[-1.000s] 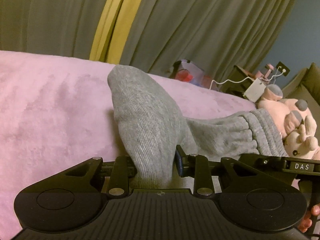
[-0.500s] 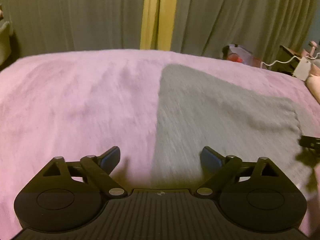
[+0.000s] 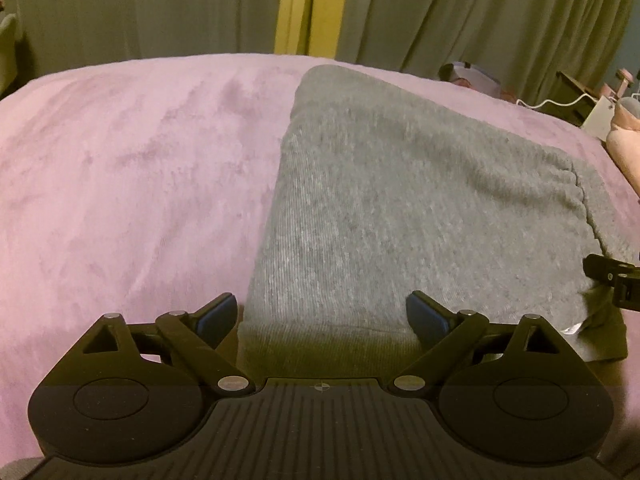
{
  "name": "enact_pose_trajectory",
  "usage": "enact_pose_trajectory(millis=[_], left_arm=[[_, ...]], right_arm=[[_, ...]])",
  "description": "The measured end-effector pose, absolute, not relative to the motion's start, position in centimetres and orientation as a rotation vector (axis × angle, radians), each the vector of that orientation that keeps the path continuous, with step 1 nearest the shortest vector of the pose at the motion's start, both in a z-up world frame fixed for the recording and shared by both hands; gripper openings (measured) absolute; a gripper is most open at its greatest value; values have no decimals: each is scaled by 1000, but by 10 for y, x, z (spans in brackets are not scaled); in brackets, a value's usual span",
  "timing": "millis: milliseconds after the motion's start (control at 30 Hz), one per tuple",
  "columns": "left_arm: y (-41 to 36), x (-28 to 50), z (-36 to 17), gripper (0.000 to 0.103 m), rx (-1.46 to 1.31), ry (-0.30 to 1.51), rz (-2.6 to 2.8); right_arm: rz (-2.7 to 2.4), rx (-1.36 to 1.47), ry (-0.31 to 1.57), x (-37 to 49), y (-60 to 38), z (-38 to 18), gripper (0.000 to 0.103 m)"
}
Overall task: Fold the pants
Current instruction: 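Open both tools and release the folded sweatpants onto the bed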
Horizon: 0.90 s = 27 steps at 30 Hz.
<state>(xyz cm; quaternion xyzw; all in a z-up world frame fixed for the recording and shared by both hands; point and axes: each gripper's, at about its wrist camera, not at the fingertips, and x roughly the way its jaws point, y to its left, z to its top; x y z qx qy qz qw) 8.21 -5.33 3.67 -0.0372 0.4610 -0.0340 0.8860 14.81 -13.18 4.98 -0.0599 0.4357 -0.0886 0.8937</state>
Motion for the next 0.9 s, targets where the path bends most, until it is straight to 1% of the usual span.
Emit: enact_pose_trajectory(millis=[133, 233, 333, 467, 700, 900], left_arm=[[-53, 83, 32, 99, -81, 964, -61], [-53, 82, 27, 102, -80, 958, -48], [-54, 81, 23, 103, -65, 949, -50], [-51, 80, 20, 103, -94, 950, -40], [-44, 60, 29, 103, -160, 927, -14], [-54, 53, 35, 103, -69, 882, 0]], right_arm=[[-175, -159, 885, 146, -131, 39, 99], [-163, -122, 859, 142, -137, 30, 99], [-150, -64, 844, 138, -144, 25, 99], [-153, 18, 830, 134, -153, 22, 99], [-193, 34, 749, 105, -145, 29, 99], [-200, 5, 768, 106, -143, 27, 99]])
